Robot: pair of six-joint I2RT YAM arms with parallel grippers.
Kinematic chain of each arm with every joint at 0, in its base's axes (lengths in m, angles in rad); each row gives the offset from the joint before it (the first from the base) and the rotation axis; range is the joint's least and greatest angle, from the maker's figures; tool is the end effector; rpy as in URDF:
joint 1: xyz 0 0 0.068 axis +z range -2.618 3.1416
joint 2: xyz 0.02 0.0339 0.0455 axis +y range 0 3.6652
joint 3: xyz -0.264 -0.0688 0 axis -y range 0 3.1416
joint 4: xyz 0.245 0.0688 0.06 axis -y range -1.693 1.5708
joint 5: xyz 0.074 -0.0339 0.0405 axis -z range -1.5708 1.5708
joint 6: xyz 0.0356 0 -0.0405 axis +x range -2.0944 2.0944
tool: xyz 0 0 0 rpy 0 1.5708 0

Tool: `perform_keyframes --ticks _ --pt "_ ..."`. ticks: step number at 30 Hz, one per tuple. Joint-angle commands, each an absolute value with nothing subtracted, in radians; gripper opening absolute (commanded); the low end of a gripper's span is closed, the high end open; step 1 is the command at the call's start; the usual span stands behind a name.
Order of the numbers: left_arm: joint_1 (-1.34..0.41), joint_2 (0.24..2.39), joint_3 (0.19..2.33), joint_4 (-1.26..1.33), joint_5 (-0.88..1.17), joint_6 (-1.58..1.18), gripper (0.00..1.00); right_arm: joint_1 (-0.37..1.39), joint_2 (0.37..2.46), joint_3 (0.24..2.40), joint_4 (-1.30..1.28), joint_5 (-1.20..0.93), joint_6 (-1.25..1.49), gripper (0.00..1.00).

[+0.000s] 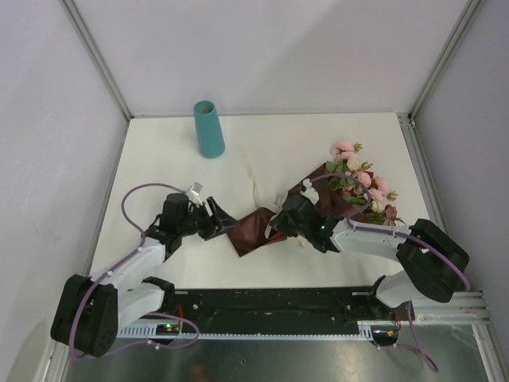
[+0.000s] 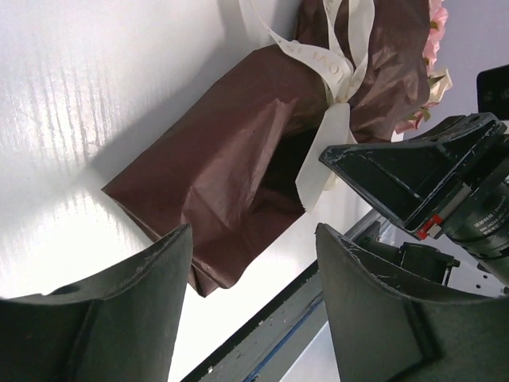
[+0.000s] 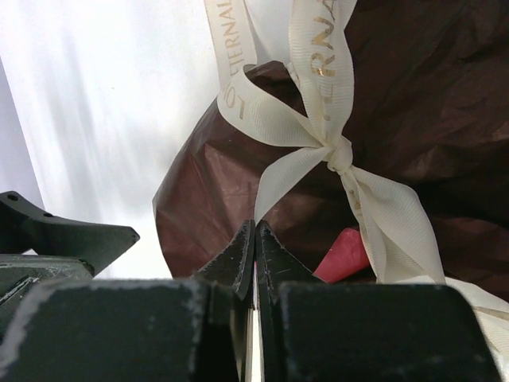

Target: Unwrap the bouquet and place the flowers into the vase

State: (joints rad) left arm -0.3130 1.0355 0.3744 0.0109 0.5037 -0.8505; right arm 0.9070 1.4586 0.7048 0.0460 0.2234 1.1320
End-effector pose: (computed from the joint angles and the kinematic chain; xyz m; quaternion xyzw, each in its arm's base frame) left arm 0.1843 -0.0777 0.1738 -0.1237 0.8659 -0.4229 0.2368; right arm 0.1866 0.2257 0.1812 0.1477 0.8917 0.3010 0.3039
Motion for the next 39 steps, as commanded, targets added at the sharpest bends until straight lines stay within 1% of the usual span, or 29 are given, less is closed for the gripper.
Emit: perform_keyframes --ticks 1,5,10,13,22,34,39 --pt "-0.326 1.064 0.400 0.107 0.518 -0.905 0.66 0.916 1.443 0.715 0.096 0.244 1.126 0.00" --pt "-0.334 1.168 0.381 0.198 0.530 -0.962 0.57 0.923 1.414 0.715 0.082 0.255 1.119 0.00" --pt "-0.347 1.275 0.378 0.237 0.523 -0.980 0.48 0.927 1.397 0.713 0.093 0.237 1.091 0.00" --pt "-0.348 1.329 0.374 0.239 0.513 -0.971 0.46 0.932 1.376 0.713 0.100 0.233 1.079 0.00" --pt "-0.349 1.455 0.373 0.239 0.503 -0.951 0.43 0.929 1.326 0.694 0.089 0.227 1.073 0.00" --pt "-0.348 1.468 0.351 0.238 0.476 -0.923 0.43 0.888 1.190 0.689 0.043 0.242 1.042 0.00" --pt "-0.349 1.474 0.339 0.239 0.454 -0.919 0.43 0.872 1.130 0.685 -0.024 0.254 1.046 0.00"
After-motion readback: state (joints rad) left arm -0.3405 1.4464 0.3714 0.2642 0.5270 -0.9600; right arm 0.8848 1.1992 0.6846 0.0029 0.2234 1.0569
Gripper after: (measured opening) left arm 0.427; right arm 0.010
